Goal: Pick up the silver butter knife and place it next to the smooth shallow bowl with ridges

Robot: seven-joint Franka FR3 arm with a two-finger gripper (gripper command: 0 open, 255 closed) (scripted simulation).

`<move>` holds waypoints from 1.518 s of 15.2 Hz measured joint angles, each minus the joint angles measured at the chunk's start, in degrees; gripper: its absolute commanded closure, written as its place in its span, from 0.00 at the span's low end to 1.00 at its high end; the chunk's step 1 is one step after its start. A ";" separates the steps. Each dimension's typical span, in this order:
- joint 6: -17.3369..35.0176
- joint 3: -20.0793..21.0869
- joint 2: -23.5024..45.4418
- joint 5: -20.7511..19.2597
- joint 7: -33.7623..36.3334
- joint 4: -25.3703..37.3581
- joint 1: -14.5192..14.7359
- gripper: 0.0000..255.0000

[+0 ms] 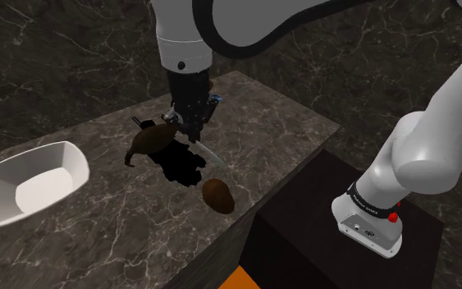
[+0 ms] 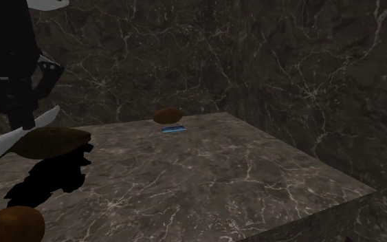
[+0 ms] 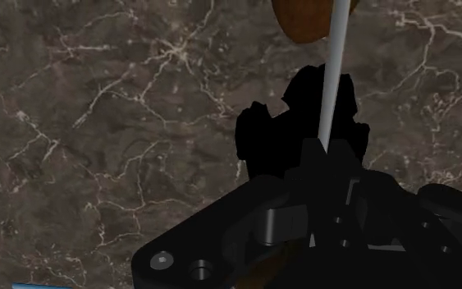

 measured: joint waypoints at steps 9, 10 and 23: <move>-4.32 3.93 17.52 -9.70 14.48 19.35 8.85 1.00; -5.13 4.07 19.52 -10.80 16.01 21.87 10.34 1.00; -12.87 2.10 40.38 -20.02 24.61 49.11 25.71 1.00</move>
